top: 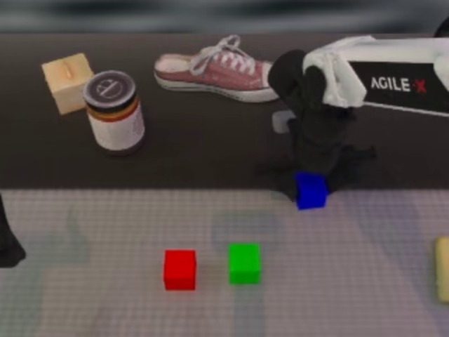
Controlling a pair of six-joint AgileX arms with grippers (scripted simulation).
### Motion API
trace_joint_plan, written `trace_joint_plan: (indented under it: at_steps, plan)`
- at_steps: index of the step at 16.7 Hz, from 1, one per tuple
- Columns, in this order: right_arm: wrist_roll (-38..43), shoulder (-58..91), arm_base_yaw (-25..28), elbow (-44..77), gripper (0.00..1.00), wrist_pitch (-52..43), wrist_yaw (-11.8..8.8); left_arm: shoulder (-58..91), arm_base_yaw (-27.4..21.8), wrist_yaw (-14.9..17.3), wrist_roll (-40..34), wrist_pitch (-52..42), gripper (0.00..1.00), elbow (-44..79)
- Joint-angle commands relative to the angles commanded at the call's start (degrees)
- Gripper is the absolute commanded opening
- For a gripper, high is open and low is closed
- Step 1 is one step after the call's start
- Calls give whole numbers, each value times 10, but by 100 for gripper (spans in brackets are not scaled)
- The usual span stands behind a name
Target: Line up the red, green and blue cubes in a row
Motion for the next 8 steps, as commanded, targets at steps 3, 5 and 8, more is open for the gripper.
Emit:
trace_joint_plan:
  at_steps: [3, 5, 8]
  plan:
    - [0, 0, 0, 0, 2, 0, 0, 0, 0, 0, 0, 0, 100, 0]
    - [0, 0, 0, 0, 0, 0, 0, 0, 0, 0, 0, 0, 100, 0]
    - [0, 0, 0, 0, 0, 0, 0, 0, 0, 0, 0, 0, 100, 0]
